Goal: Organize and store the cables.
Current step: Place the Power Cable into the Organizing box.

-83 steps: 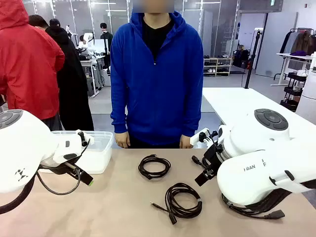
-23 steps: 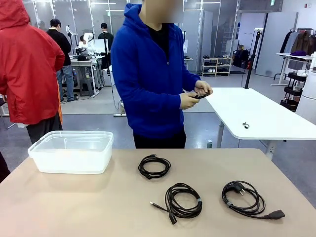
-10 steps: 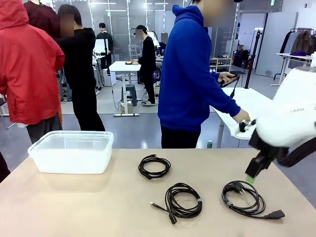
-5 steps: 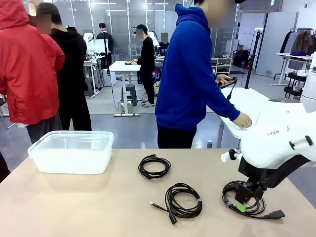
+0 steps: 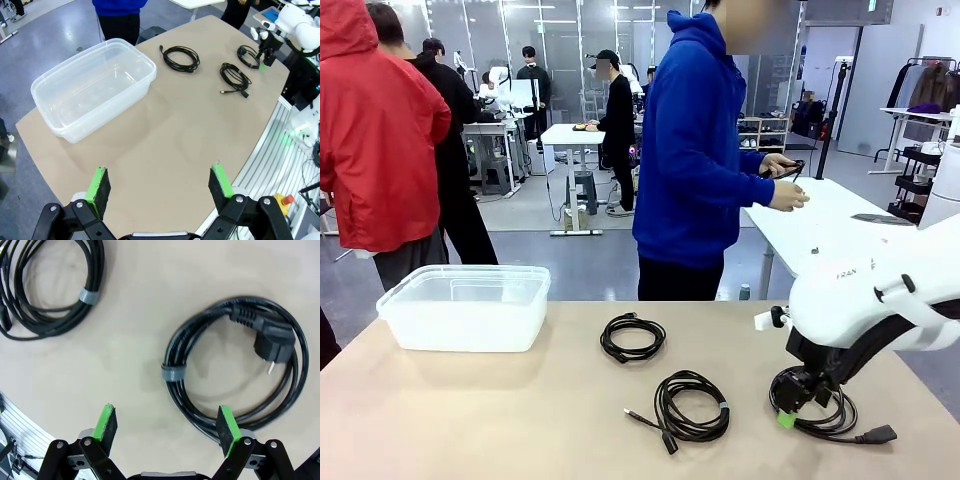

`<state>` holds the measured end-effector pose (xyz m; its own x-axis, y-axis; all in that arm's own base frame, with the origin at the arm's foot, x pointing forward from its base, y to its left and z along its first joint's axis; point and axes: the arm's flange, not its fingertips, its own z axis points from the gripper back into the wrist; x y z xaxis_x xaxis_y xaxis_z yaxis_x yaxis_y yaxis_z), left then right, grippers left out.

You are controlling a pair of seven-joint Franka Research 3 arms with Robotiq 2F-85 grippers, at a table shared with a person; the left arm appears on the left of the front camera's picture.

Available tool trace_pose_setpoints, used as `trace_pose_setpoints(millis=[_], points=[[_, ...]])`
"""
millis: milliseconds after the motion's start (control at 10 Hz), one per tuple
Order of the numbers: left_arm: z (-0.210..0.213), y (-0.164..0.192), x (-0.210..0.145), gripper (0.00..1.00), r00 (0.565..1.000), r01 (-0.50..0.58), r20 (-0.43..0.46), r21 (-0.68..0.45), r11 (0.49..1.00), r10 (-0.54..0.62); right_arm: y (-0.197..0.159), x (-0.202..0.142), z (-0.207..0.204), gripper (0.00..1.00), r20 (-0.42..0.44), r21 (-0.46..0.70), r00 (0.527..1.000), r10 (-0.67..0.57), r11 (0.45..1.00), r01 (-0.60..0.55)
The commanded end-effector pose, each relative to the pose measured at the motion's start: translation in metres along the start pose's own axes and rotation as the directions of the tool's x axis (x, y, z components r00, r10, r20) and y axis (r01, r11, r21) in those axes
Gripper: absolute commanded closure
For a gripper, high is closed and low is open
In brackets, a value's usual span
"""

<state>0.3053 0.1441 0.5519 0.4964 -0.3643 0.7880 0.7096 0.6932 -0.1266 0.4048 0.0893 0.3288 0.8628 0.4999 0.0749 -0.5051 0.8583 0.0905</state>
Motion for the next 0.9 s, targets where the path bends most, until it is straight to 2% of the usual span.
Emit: trace_pose_setpoints(millis=[0,600,700,800], points=[[0.003,0.002,0.001,0.00,1.000,0.017,0.012,-0.017,1.000,-0.017,0.004,0.014,-0.014,0.00,0.011,0.019,1.000,0.015,1.000,-0.015],[0.003,0.002,0.001,0.00,1.000,0.017,0.012,-0.017,1.000,-0.017,0.011,0.036,-0.036,0.00,-0.020,-0.007,0.999,0.037,0.999,-0.038],[0.003,0.002,0.001,0.00,1.000,0.017,0.012,-0.017,1.000,-0.017,0.011,0.034,-0.036,0.09,-0.035,-0.023,0.999,0.022,0.999,-0.022],[0.003,0.002,0.001,0.00,1.000,0.017,0.012,-0.017,1.000,-0.017,0.009,0.031,-0.036,0.23,-0.041,-0.030,0.999,0.010,0.999,-0.012]])
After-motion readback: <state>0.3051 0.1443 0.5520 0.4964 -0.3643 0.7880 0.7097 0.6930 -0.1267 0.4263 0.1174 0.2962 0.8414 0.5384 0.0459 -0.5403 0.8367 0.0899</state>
